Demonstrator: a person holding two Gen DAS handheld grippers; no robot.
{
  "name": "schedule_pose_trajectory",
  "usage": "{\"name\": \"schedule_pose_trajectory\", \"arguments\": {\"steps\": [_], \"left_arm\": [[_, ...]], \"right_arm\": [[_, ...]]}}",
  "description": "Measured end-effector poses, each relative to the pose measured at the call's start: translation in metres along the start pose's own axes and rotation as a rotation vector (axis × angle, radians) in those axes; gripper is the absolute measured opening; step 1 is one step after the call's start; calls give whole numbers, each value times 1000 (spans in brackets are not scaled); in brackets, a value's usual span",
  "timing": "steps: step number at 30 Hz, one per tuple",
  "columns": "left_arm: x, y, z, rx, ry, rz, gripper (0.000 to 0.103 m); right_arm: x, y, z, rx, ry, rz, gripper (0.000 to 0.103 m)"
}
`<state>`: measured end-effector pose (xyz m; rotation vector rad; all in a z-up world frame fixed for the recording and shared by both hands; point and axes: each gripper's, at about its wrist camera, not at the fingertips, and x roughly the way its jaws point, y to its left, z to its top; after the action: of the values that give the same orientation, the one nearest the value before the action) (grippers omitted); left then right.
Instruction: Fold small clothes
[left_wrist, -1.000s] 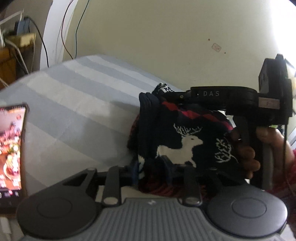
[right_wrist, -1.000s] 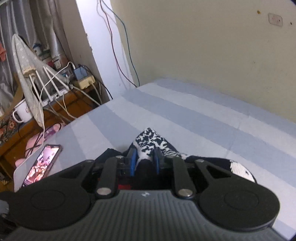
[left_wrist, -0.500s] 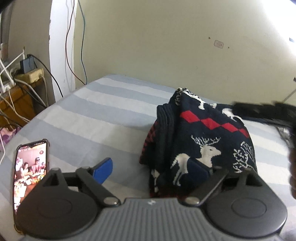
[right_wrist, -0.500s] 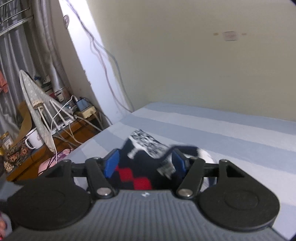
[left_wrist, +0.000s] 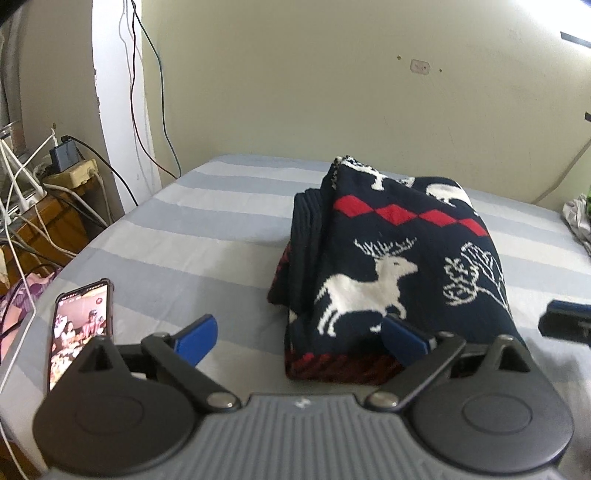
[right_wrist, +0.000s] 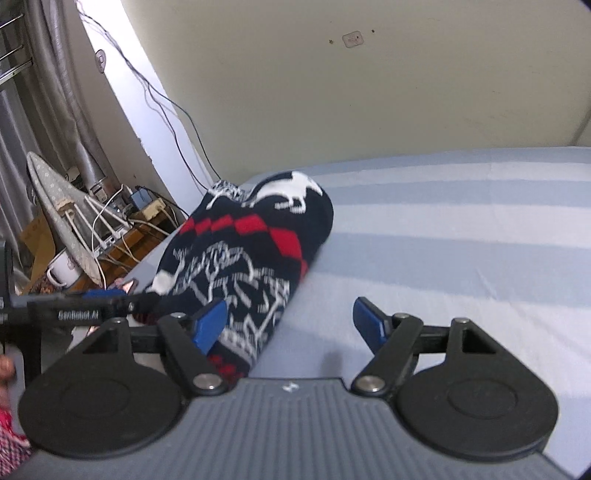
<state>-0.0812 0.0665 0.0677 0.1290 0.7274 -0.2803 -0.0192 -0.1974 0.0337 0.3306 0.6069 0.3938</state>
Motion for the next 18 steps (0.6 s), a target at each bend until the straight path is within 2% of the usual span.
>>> {"name": "schedule_pose_trajectory", "arguments": {"steps": [6, 14, 18], "left_arm": [[-6, -7, -7, 12, 11, 27, 99], [-10, -13, -14, 23, 29, 63, 103], [-12, -12, -12, 27, 27, 58, 103]], "right_arm": [[-2, 1, -13, -31, 15, -8, 81], [-9, -19, -19, 75, 7, 29, 85], [-12, -24, -20, 108, 5, 51, 86]]}}
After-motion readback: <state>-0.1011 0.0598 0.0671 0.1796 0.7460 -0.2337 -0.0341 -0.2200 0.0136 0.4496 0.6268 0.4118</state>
